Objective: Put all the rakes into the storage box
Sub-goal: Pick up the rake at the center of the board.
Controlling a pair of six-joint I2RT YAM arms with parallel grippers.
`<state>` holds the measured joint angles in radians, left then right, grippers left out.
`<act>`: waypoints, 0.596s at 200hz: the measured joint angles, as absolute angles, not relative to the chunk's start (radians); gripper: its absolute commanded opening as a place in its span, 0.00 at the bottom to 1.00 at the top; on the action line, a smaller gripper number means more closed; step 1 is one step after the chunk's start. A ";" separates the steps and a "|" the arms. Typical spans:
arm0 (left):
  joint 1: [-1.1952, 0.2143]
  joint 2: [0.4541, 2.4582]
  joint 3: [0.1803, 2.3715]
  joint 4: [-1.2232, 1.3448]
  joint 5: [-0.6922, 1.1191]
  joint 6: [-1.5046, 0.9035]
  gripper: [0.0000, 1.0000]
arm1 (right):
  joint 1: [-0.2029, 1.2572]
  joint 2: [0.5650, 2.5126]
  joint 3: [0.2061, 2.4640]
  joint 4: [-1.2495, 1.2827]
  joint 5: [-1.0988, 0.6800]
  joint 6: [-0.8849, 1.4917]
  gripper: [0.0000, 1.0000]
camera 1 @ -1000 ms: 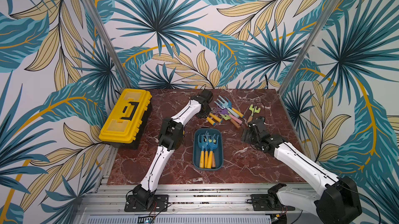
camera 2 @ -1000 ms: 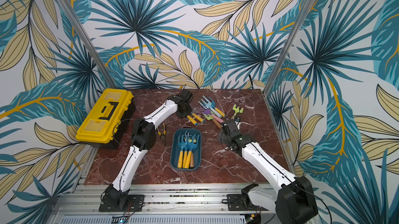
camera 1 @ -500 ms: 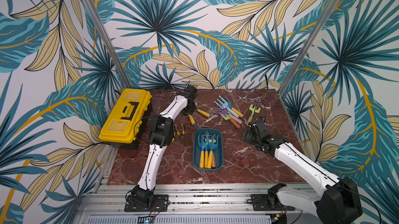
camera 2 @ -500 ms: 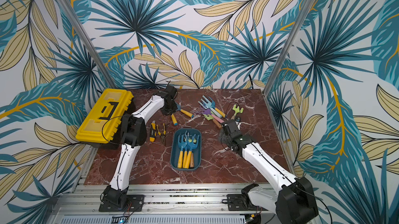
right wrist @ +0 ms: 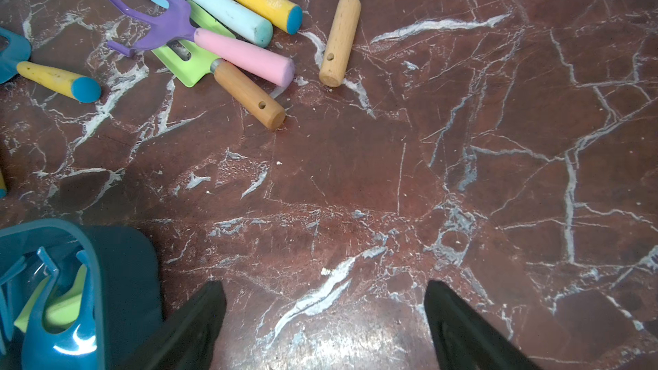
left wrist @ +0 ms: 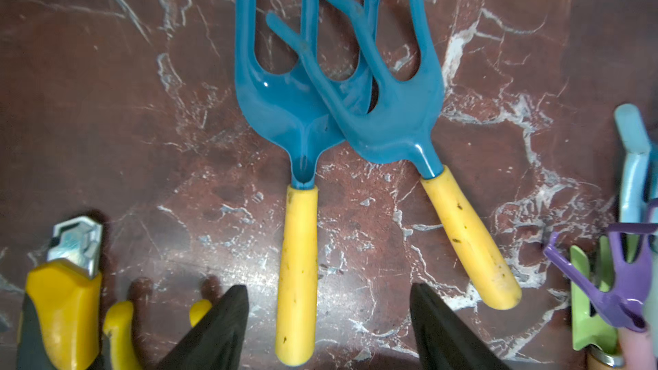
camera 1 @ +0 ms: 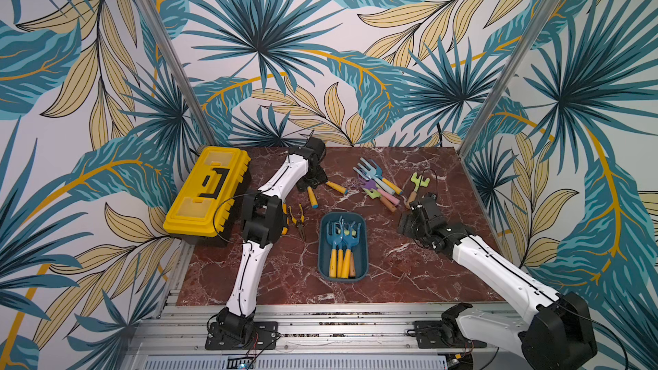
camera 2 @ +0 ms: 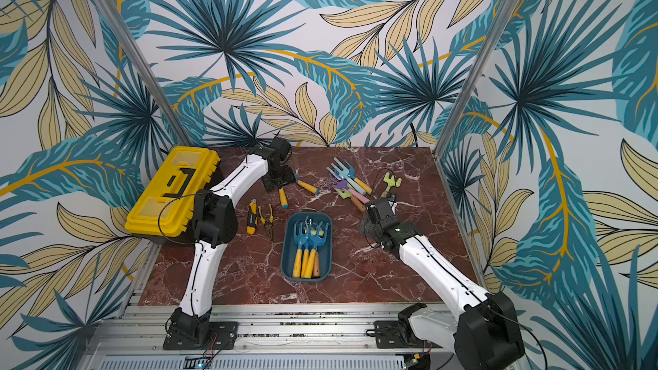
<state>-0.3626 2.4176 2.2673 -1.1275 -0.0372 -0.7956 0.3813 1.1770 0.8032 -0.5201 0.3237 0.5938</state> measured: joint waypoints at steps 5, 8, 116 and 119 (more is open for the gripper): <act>-0.364 2.429 2.276 -1.135 -0.038 -0.796 0.73 | 0.381 1.177 0.803 -0.520 0.323 0.594 0.92; -0.365 2.437 2.281 -1.140 -0.037 -0.796 0.73 | 0.381 1.177 0.803 -0.520 0.323 0.594 0.92; -0.378 2.555 2.370 -1.259 -0.236 -0.773 0.41 | 0.380 1.177 0.803 -0.520 0.304 0.594 0.92; -0.378 2.555 2.370 -1.256 -0.237 -0.771 0.41 | 0.380 1.177 0.803 -0.520 0.304 0.594 0.92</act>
<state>-0.3782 2.5553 2.3695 -1.2560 -0.2371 -0.7712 0.3801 1.1767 0.8028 -0.5201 0.3042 0.5938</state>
